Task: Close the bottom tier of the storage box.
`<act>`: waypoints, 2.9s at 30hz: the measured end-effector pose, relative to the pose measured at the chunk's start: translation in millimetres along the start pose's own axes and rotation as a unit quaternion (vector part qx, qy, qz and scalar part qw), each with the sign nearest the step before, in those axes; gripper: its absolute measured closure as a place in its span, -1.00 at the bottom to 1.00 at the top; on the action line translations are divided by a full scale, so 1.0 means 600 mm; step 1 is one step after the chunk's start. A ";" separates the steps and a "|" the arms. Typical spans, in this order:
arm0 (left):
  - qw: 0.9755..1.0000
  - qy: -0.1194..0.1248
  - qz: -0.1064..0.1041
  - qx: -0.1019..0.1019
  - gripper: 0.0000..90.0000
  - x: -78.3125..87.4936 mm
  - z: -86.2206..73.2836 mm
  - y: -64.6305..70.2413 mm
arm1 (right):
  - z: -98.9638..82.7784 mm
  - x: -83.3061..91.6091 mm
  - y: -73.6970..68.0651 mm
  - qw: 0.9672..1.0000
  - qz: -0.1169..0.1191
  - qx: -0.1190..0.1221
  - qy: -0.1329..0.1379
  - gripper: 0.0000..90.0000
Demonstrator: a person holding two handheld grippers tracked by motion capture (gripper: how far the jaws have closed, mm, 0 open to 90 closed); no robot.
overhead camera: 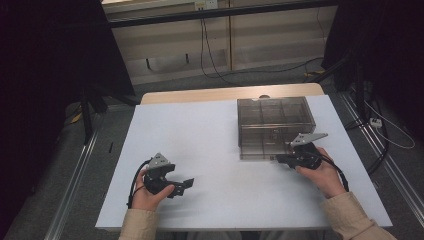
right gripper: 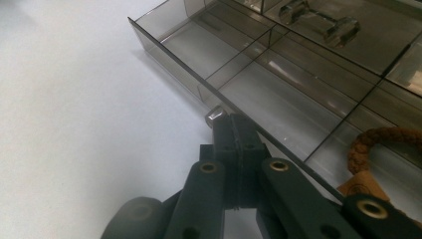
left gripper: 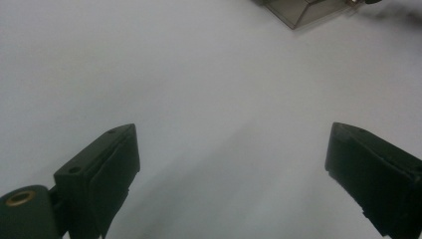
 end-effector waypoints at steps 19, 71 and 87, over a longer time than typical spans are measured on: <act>1.000 0.001 0.002 0.000 -0.84 0.001 0.000 -0.001 | 0.013 -0.009 0.011 1.000 -0.009 -0.004 0.010 1.00; 1.000 0.002 0.002 0.002 -0.84 0.000 0.000 -0.004 | 0.031 -0.023 0.039 0.999 -0.039 -0.007 0.020 1.00; 1.000 0.002 0.001 0.003 -0.84 0.000 0.000 -0.004 | 0.023 -0.031 0.047 0.999 -0.052 -0.002 0.003 1.00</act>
Point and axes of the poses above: each handheld gripper's, and its own axes: x roughly backward along the jaws, z roughly out of its top, y roughly to its right, the point moved 9 cm from there along -x, roughly forward along the jaws, and after that the axes turned 2 degrees about z, right-handed, at the moved point
